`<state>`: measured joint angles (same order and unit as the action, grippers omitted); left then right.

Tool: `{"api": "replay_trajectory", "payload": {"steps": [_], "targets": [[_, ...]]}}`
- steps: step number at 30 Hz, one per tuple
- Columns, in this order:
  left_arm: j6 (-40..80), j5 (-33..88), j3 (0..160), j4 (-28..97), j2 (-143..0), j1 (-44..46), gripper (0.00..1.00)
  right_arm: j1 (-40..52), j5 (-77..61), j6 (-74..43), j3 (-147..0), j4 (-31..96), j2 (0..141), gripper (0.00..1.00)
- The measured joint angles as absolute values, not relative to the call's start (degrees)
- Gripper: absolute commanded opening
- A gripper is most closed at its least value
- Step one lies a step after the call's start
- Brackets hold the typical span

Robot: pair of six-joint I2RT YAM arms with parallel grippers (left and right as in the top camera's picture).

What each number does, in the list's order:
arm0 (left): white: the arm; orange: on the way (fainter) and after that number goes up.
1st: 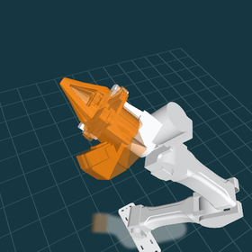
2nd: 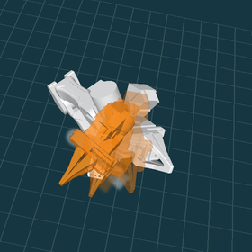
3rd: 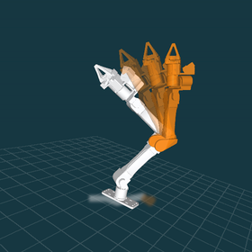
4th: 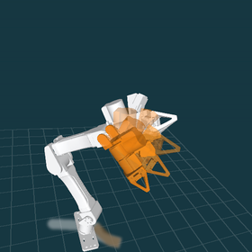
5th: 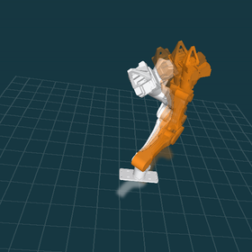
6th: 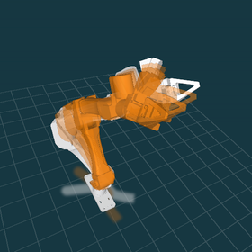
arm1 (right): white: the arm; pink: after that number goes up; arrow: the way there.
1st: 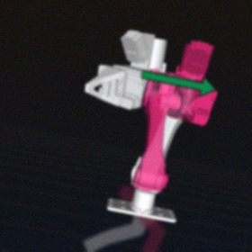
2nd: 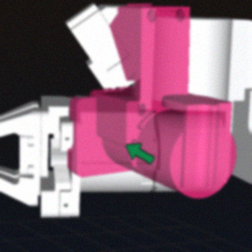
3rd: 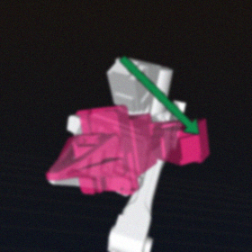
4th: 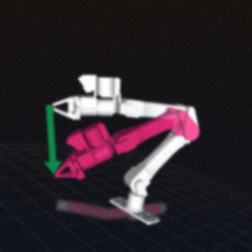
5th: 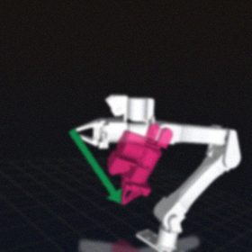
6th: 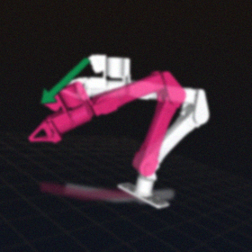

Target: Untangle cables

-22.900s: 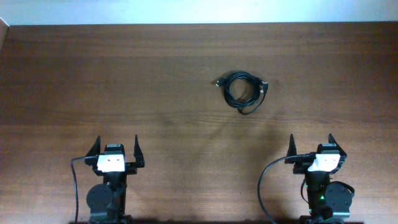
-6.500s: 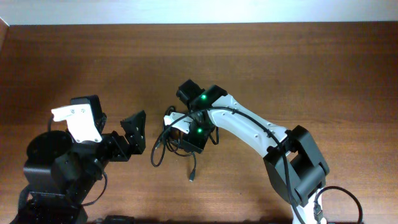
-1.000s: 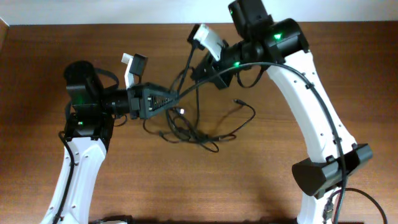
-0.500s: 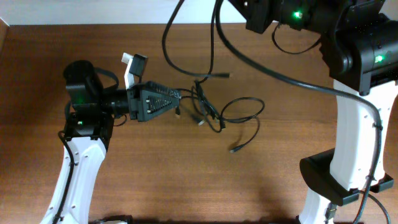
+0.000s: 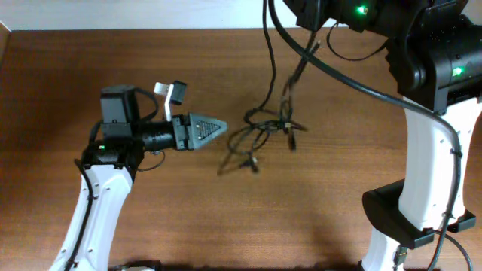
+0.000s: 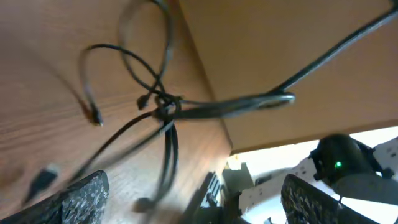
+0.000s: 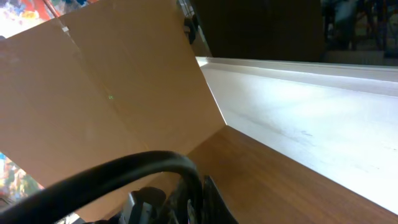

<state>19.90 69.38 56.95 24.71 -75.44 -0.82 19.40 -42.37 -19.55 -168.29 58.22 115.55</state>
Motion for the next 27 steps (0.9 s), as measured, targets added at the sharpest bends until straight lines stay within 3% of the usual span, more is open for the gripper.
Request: {"api": "replay_trajectory", "payload": {"steps": [5,6,7,8,9,10,11,13,15,20,22,27], "targets": [[24.58,66.92,56.86,16.60,-75.44,6.37,0.89,21.80,-42.68,-19.51,-168.29,58.13,115.55,0.05],[24.97,66.76,56.86,16.34,-75.44,6.37,0.84,21.93,-43.27,-19.55,-168.29,58.76,115.55,0.05],[25.15,66.57,56.86,16.19,-75.46,6.37,0.66,22.24,-43.88,-19.55,-168.29,59.11,115.55,0.08],[25.36,66.52,56.86,16.12,-75.44,6.37,0.31,23.16,-44.95,-19.57,-168.29,59.48,115.55,0.09],[25.67,66.50,56.86,16.10,-75.44,6.37,0.24,23.81,-45.15,-19.57,-168.29,59.68,115.55,0.09],[25.87,66.37,56.86,16.05,-75.46,6.37,0.01,24.08,-45.78,-19.73,-168.29,59.70,115.55,0.09],[25.93,65.45,56.86,16.01,-75.44,6.37,0.00,24.34,-46.52,-19.75,-168.29,59.77,115.55,0.09],[26.00,64.18,56.86,16.01,-75.44,6.37,0.00,24.38,-47.59,-19.75,-168.29,59.77,115.55,0.09],[26.00,63.72,56.86,16.01,-75.44,6.37,0.30,24.38,-47.90,-19.73,-168.29,59.77,115.55,0.09],[25.39,63.51,56.86,16.03,-75.46,6.59,0.66,24.38,-48.07,-23.09,-168.29,57.45,115.55,0.08],[23.62,63.37,56.86,16.45,-75.44,7.51,0.74,24.38,-48.42,-25.80,-168.29,55.42,115.55,0.08],[20.51,56.73,56.99,25.76,-75.46,7.77,0.76,24.38,-51.16,-31.46,-168.31,47.35,115.55,0.08]]}}
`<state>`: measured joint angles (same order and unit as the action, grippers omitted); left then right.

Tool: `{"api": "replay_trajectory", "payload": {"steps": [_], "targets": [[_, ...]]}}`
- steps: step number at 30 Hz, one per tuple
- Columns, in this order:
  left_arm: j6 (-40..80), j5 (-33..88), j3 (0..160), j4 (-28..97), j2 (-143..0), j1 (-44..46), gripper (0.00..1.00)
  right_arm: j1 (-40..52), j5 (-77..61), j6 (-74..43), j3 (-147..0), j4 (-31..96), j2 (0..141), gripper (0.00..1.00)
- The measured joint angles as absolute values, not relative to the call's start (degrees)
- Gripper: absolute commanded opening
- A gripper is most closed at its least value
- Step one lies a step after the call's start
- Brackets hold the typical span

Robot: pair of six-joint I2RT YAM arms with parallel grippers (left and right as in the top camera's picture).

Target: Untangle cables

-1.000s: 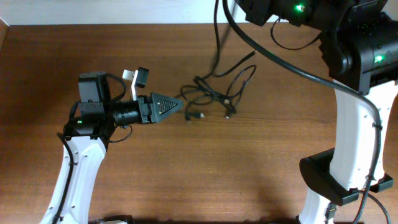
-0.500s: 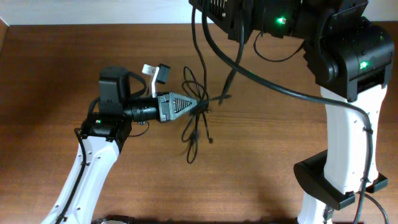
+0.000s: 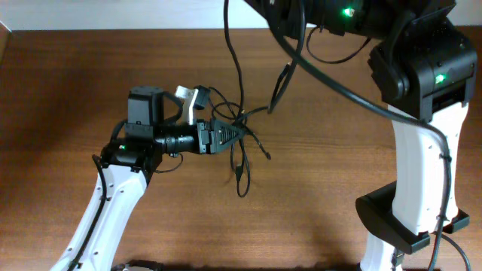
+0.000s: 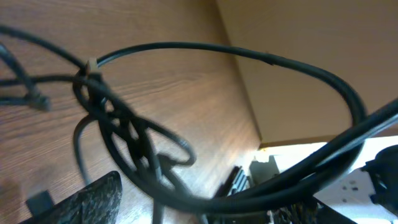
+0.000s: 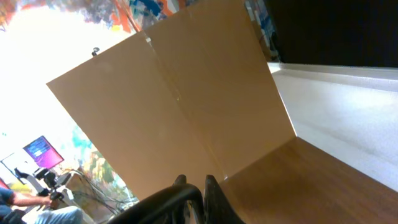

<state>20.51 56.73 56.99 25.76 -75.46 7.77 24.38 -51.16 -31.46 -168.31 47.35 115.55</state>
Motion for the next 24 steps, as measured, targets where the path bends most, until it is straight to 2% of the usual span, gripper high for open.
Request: {"api": "replay_trajectory", "payload": {"steps": [3,4,8,14,19,21,22,24], "targets": [[19.44,54.52,56.99,26.55,-75.46,7.77,0.76,24.38,-51.42,-33.58,-168.33,45.74,115.55,0.08],[18.81,54.17,56.99,26.57,-75.46,7.77,0.76,24.38,-51.51,-34.30,-168.33,45.34,115.55,0.04],[17.85,52.84,56.99,26.63,-75.46,7.77,0.75,24.38,-53.04,-35.83,-168.31,41.65,115.57,0.04],[17.50,43.44,56.99,29.85,-75.46,7.77,0.73,24.38,-58.04,-38.98,-168.35,36.34,115.55,0.04],[17.52,45.23,56.99,27.44,-75.46,10.50,0.72,24.38,-60.58,-38.96,-168.35,37.65,115.55,0.04],[17.52,45.56,56.99,25.63,-75.46,14.98,0.71,24.38,-61.39,-35.70,-168.64,44.01,115.39,0.04],[17.52,44.71,57.01,25.50,-75.44,16.69,0.72,24.14,-60.97,-30.13,-169.10,56.12,115.22,0.04],[17.52,43.64,56.99,25.43,-75.46,17.87,0.75,22.24,-58.59,-20.93,-168.90,70.57,115.44,0.04]]}}
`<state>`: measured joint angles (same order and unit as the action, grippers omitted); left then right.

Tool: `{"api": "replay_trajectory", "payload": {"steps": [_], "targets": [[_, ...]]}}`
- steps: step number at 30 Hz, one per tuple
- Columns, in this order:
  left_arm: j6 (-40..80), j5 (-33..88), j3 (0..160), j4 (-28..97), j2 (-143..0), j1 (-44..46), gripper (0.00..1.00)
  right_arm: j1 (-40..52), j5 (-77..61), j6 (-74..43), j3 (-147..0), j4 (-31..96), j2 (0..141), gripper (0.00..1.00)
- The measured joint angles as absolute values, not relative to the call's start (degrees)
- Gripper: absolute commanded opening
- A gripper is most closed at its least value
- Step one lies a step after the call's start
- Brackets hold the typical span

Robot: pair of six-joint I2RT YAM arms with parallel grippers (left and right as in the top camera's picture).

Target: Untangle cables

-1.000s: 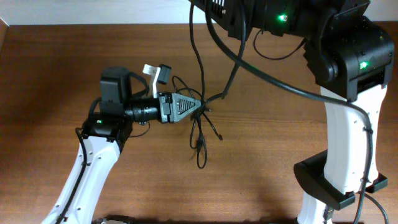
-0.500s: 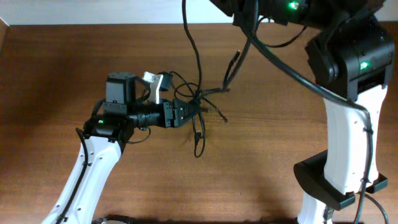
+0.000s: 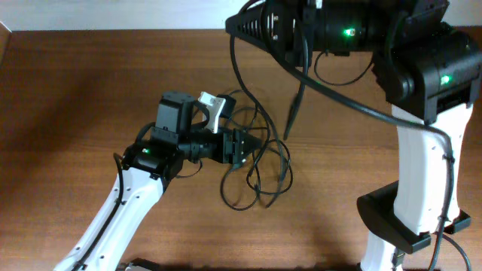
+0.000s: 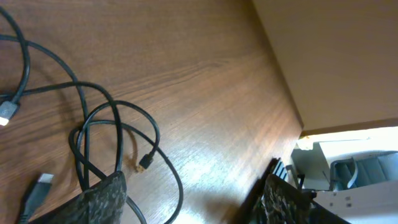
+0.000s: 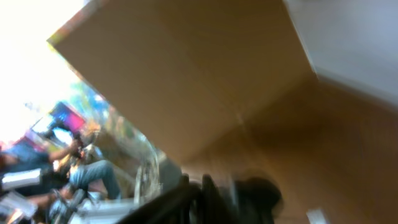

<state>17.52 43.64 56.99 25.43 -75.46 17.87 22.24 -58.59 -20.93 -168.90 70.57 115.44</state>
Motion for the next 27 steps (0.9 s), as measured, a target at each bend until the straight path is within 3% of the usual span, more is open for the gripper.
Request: {"api": "replay_trajectory", "payload": {"steps": [2,9,11,13,16,17,18,21,24,25,27], "targets": [[17.52,42.98,56.99,25.54,-75.48,17.85,0.76,16.53,-54.30,-13.76,-168.90,77.17,115.44,0.04],[17.52,43.18,56.99,28.73,-75.48,17.85,0.79,-1.37,-39.92,-2.07,-168.90,82.94,115.44,0.04],[17.50,43.24,56.99,30.33,-75.48,17.85,0.80,-7.73,-38.11,-0.75,-168.92,83.11,116.16,0.10],[17.50,43.24,56.99,30.63,-75.48,17.85,0.79,-15.33,-37.15,-0.05,-168.92,83.22,118.63,0.04],[17.50,43.24,56.99,30.68,-75.48,17.85,0.79,-25.41,-36.88,0.14,-168.90,81.84,122.50,0.04],[17.50,43.24,56.99,30.68,-75.48,17.85,0.79,-28.49,-36.51,0.19,-168.92,81.67,123.74,0.09],[17.50,43.27,56.99,30.68,-75.48,17.85,0.79,-33.08,-35.79,-0.08,-168.88,81.76,126.13,0.21],[17.50,43.24,56.99,30.65,-75.48,17.85,0.80,-36.91,-36.60,-0.71,-168.62,85.10,129.69,0.42],[17.52,43.24,56.99,30.68,-75.48,17.85,0.78,-33.28,-39.22,-1.06,-168.29,89.73,130.89,0.65],[17.52,43.24,56.99,30.68,-75.48,17.85,0.77,-27.49,-38.57,-1.10,-167.52,92.86,130.91,0.73],[18.00,43.24,56.99,30.72,-75.48,17.85,0.78,-21.78,-33.34,-4.51,-166.91,95.46,131.04,0.79]]}}
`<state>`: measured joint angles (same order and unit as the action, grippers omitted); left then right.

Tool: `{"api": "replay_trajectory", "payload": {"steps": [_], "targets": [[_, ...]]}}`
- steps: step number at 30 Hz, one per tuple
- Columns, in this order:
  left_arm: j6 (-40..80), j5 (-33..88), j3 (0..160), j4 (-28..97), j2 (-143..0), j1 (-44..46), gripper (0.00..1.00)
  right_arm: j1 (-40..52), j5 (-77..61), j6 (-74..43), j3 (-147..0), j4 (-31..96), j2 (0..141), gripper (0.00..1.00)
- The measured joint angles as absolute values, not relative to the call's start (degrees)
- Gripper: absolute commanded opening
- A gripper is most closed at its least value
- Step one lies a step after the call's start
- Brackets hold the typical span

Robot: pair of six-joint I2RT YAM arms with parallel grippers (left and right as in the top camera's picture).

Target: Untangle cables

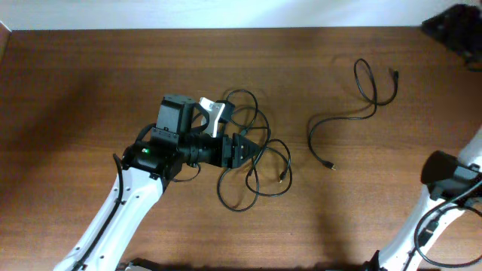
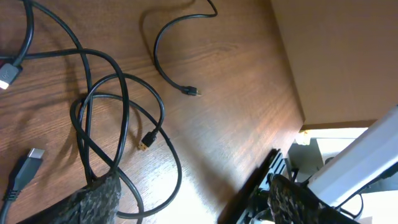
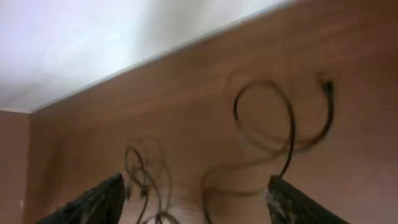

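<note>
A tangle of black cables (image 1: 252,162) lies at the table's middle, with looped strands and plug ends (image 2: 146,141). One black cable (image 1: 354,113) lies by itself to the right, curling from a loop to a free end (image 2: 189,91). My left gripper (image 1: 252,148) sits low over the tangle, open, its left finger (image 2: 93,202) touching a strand. In the right wrist view my right gripper (image 3: 196,202) is open and empty, high above the table, with the lone cable (image 3: 283,134) and the tangle (image 3: 143,180) far below it.
The brown wooden table (image 1: 90,83) ends at a white wall along the back. A brown cardboard panel (image 2: 348,56) stands at the table's side. The right arm's white post (image 1: 452,196) rises at the right edge.
My right gripper held a cable above the tangle; now it is open, far off to the right, and that cable lies alone on the table. The left gripper has hardly moved.
My right gripper held one cable up with the tangle trailing under it, the left gripper open to the left. Then the left gripper was at the tangle, then over it on the table. Now one cable lies apart on the right.
</note>
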<state>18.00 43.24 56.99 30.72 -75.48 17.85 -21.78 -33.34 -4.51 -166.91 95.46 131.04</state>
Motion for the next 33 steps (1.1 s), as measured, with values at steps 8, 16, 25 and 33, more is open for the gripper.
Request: {"api": "replay_trajectory", "payload": {"steps": [8,16,25,33], "targets": [[18.65,43.24,56.99,31.70,-75.48,17.85,0.82,-12.10,-18.76,-18.41,-148.53,95.81,131.87,0.82],[19.05,43.22,56.99,31.99,-75.48,17.85,0.82,-10.63,-17.43,-22.85,-113.03,73.08,132.18,0.74],[19.14,43.22,56.99,31.97,-75.48,17.85,0.88,-10.13,-18.31,-39.90,-108.77,65.47,132.18,0.04],[19.14,43.22,56.99,32.29,-75.48,17.85,0.89,-29.95,-22.61,-37.01,-134.87,78.63,127.44,0.04]]}}
